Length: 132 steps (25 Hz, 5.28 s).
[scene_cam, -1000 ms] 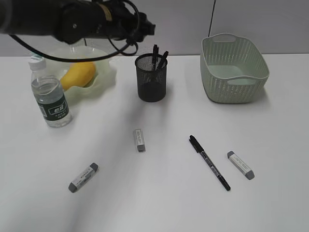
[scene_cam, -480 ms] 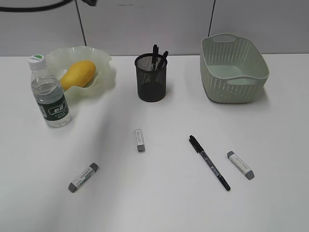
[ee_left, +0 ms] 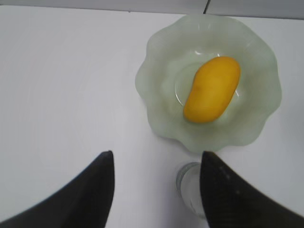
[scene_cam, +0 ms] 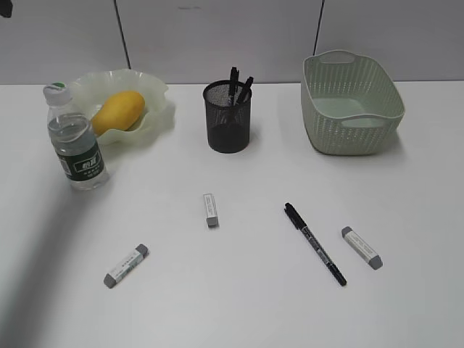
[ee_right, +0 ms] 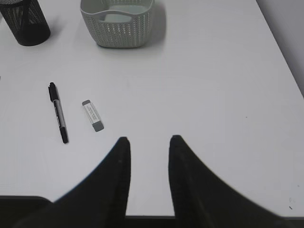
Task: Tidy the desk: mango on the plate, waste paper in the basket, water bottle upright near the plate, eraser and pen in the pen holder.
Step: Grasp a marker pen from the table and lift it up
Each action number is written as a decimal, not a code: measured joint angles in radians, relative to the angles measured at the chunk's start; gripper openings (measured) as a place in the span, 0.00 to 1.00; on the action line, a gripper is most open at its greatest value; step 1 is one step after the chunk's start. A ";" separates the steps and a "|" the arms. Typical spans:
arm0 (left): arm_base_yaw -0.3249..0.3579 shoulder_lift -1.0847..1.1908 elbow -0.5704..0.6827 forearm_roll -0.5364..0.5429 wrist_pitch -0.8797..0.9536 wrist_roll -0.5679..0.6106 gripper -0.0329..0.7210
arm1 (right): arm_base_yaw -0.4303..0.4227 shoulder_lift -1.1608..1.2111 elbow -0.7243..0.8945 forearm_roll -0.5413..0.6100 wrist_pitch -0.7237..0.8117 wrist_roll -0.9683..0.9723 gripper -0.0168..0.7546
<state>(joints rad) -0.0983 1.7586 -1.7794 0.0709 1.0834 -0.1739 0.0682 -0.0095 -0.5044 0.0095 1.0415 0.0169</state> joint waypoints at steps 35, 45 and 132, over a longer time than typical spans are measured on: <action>-0.004 -1.609 1.163 -0.023 0.106 0.037 0.61 | 0.000 0.000 0.000 0.000 0.000 0.000 0.33; -0.004 -1.765 1.209 -0.022 0.114 0.051 0.59 | 0.000 0.000 0.000 0.001 -0.001 0.001 0.33; 0.081 -1.767 1.255 -0.062 -0.015 0.137 0.60 | 0.425 1.584 -0.661 0.021 -0.016 0.161 0.82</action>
<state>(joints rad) -0.0170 -0.0083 -0.5240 0.0088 1.0684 -0.0364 0.4930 1.5747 -1.1653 0.0309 1.0259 0.1784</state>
